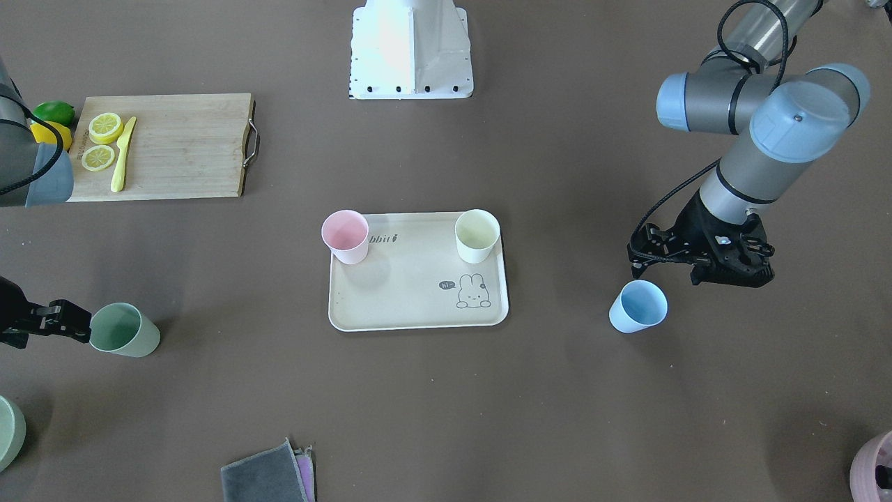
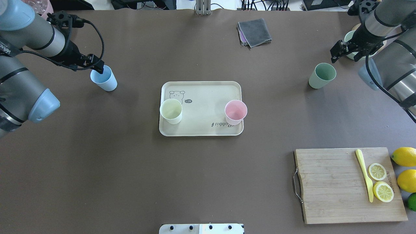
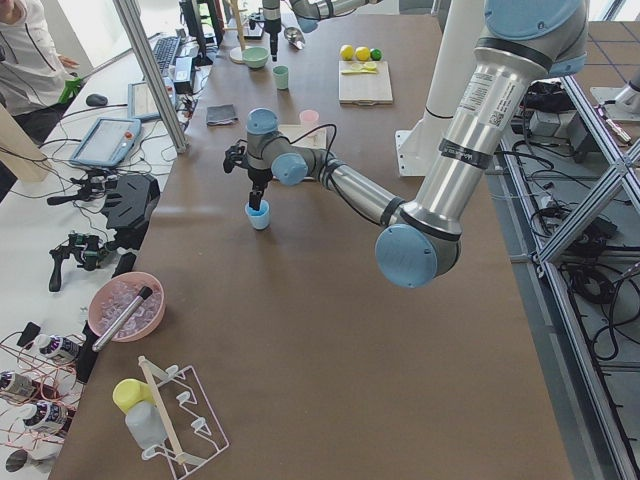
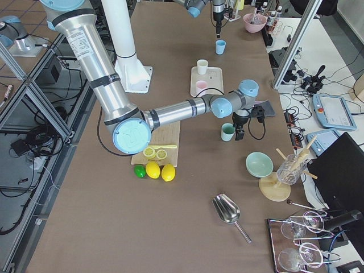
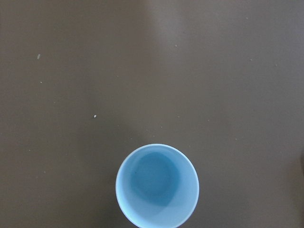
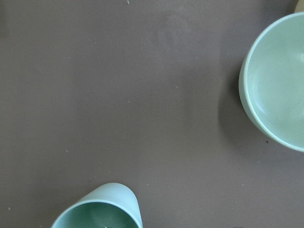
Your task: Place all cups on tray
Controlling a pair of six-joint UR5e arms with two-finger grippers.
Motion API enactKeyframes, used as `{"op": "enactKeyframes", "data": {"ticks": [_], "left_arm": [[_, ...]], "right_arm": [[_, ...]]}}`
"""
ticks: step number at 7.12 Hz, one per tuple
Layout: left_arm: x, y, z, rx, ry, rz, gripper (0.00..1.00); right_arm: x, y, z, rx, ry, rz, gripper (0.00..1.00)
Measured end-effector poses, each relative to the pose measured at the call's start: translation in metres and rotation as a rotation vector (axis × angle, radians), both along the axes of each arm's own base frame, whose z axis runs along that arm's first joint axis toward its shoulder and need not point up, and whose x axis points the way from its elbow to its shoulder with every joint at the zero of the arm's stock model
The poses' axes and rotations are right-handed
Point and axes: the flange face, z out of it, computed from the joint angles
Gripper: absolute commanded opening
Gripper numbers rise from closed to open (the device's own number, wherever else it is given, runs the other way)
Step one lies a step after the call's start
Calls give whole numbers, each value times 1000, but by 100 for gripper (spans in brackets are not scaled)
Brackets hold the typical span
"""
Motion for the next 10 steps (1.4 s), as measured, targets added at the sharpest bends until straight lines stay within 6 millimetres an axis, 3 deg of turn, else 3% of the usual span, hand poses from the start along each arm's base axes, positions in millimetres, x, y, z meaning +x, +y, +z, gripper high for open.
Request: {"op": "enactKeyframes", "data": {"ticks": [1,2,3,5,7,8,10], "left_arm": [[-1,-1,2,-2,-2,-1,98],[-1,-1,4,-4,-3,-1,98],[-2,-1,5,-6,-5,-2,98],[-5,-6,13,-14,-14,-10,96],[0,-13,30,-36,-34,-8,85],[4,-14,36,-45,-41,-4,78],[13,-15,41,-62,-45,3,66]], "right_arm": [[-7,5,5,-18,-8,-10,83],[-18,11,9,-39,-19,-21,50],[-26,16,13,-51,-21,-31,1],[-33,19,16,-59,-22,-39,0],[-37,17,-1,-66,-52,-41,0],[-45,12,-26,-83,-91,-25,0],[-76,8,-94,-123,-159,31,0]]}}
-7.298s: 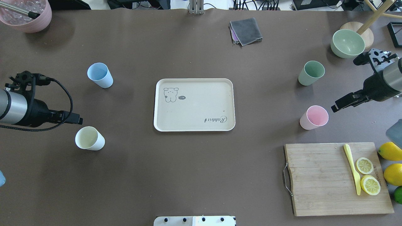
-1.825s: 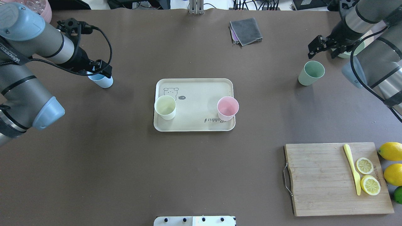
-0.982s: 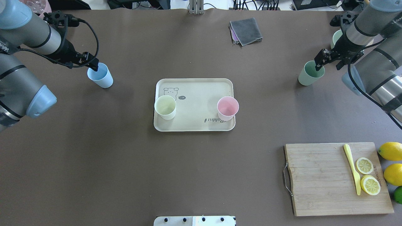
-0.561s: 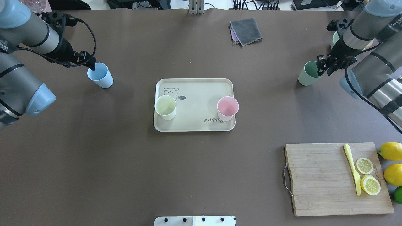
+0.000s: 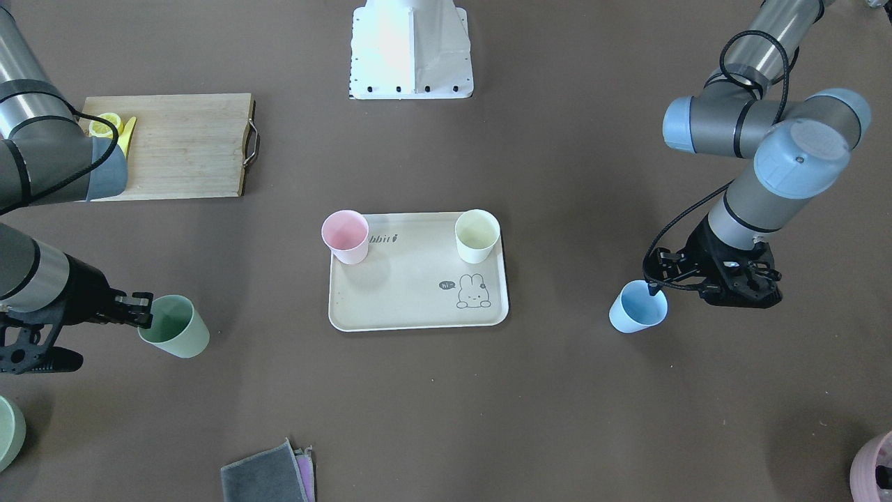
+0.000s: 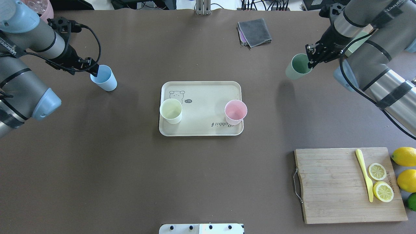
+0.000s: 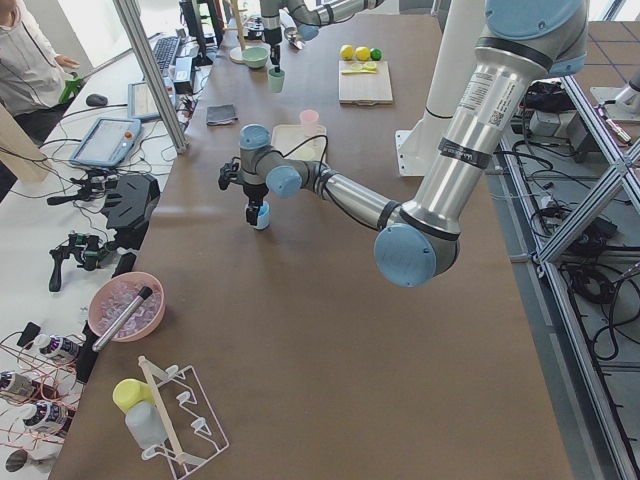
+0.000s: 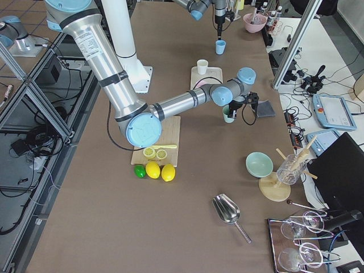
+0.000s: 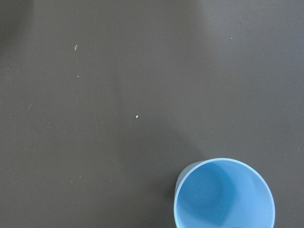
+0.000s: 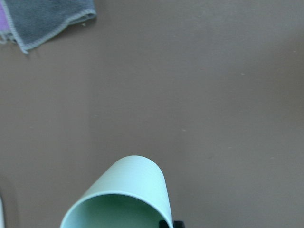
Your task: Place all cups on tray
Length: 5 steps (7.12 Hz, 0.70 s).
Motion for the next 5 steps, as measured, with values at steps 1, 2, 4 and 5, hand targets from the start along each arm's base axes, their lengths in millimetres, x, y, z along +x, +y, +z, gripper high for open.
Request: {"op": "enactKeyframes", "data": {"ticks": [1,2,4,5], "left_arm": [[8,2,0,-6,0,10,62],[14,2,1,-9,-1,16,43],[25,-3,1,-6,2,26,0],[29,-4,-1,-3,4,28,0]], "right_arm": [[-25,5,-31,-29,-26,14,0],[-55,14,-59,-58,-48,21,0],[-109,36,-105,-108,-77,19,0],[-131,48,-118,-114,-78,13,0]]}}
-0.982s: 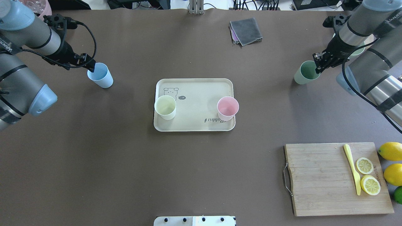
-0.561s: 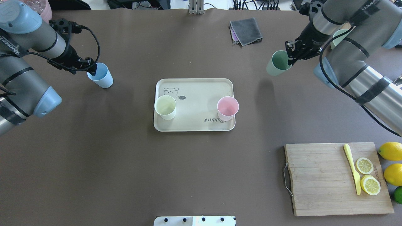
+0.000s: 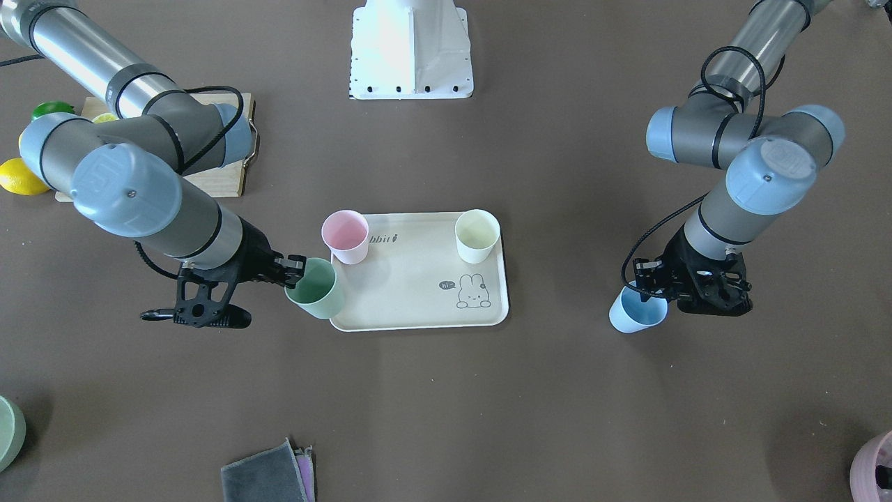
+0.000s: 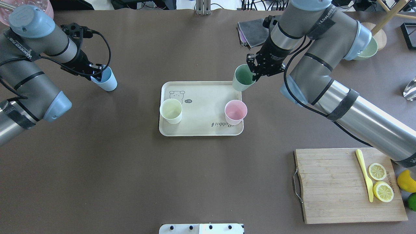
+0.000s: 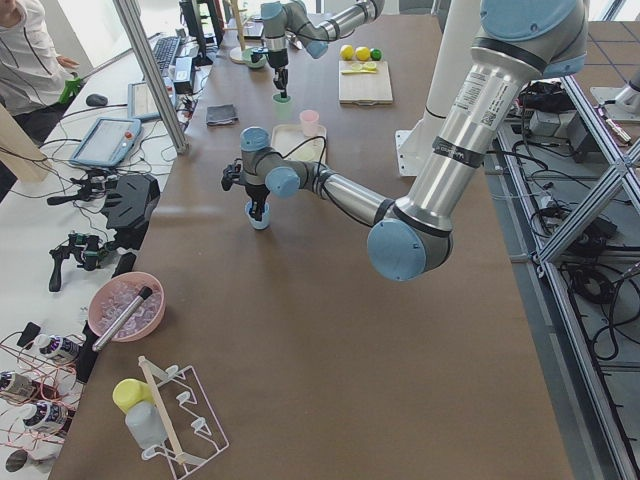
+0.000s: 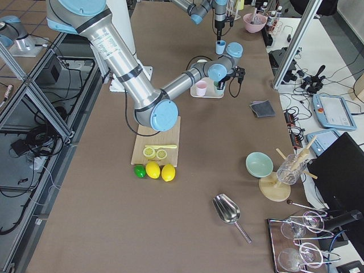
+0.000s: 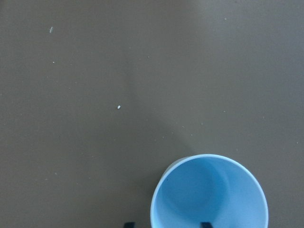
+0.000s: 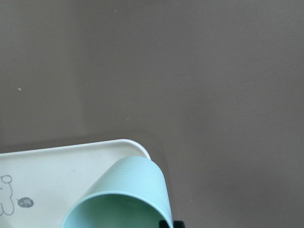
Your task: Place all cups on tray
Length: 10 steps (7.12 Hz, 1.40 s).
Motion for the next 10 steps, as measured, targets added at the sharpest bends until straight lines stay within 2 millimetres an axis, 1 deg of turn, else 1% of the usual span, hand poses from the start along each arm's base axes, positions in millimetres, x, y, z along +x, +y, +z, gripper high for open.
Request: {"op": "enactKeyframes", "data": {"ticks": [1,2,3,4,5,6,7,8,9,10], "left_arm": [[3,-2,-9,8,8,1,0],[8,-6,-33,4,33,1,0],[18,-9,-73,-22,76,-4,0],[38,-4,-111,-46,108,-4,0],[67,6,-139,-57,123,2,0],[96,15,-161,-55,126,1,0],[123,23,-178,-65,129,1,16],[143,29,-189,-74,129,-2,97],[155,32,-191,-75,122,-9,98],[158,32,-192,-73,117,-14,98]], "right_arm": [[-17,10,-6,1,5,-7,0],[-28,17,-7,6,12,-12,0],[-37,22,-7,14,23,-13,29],[-42,25,-7,22,30,-12,99],[-44,26,-9,28,31,-11,100],[-45,26,-12,36,30,-11,100],[-43,24,-13,42,29,-10,100],[-36,19,-12,45,27,-4,100],[-28,14,-12,47,25,4,100],[-15,10,-10,45,23,16,100]]}}
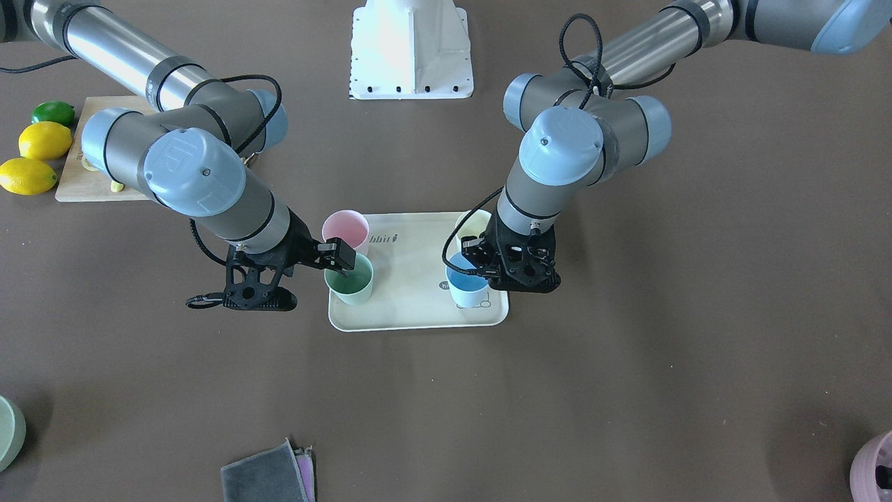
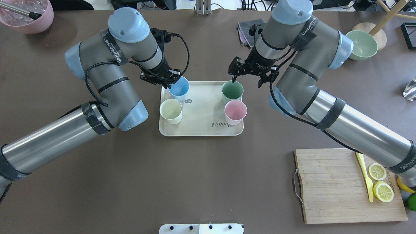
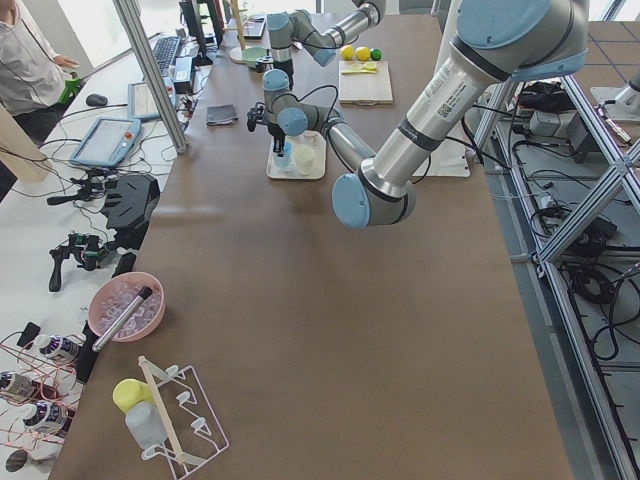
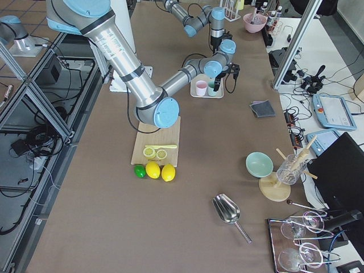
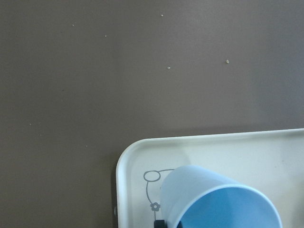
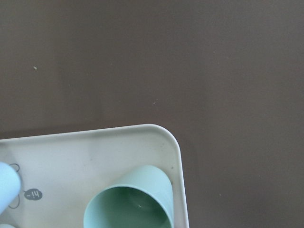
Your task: Place all cups on tray
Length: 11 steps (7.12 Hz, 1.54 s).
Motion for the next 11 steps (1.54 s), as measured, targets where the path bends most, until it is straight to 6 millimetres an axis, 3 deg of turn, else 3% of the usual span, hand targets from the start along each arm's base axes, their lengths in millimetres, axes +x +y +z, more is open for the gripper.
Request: {"op": "enactKeyframes", "data": {"ticks": [1,2,4,6,8,10,11], "left_arm": [[-8,-5,-1,1,1,-10,98],[-30,-13,7,4,5,-15,98],[-118,-16,58,42,14,13,98],[-199,-11,119,113,-28,38,98],[-300,-9,199,199,-104,89,98],[-398,13,280,236,-135,146,98],[-431,31,310,242,-136,162,98]], "right_arm": [[20,-6,9,0,-1,13,100],[46,-13,24,10,2,17,100],[115,-34,78,47,30,20,100],[200,-46,157,154,84,-31,100],[309,-46,252,244,132,-94,100],[402,-26,330,293,161,-128,100],[437,-15,355,306,173,-130,100]]}}
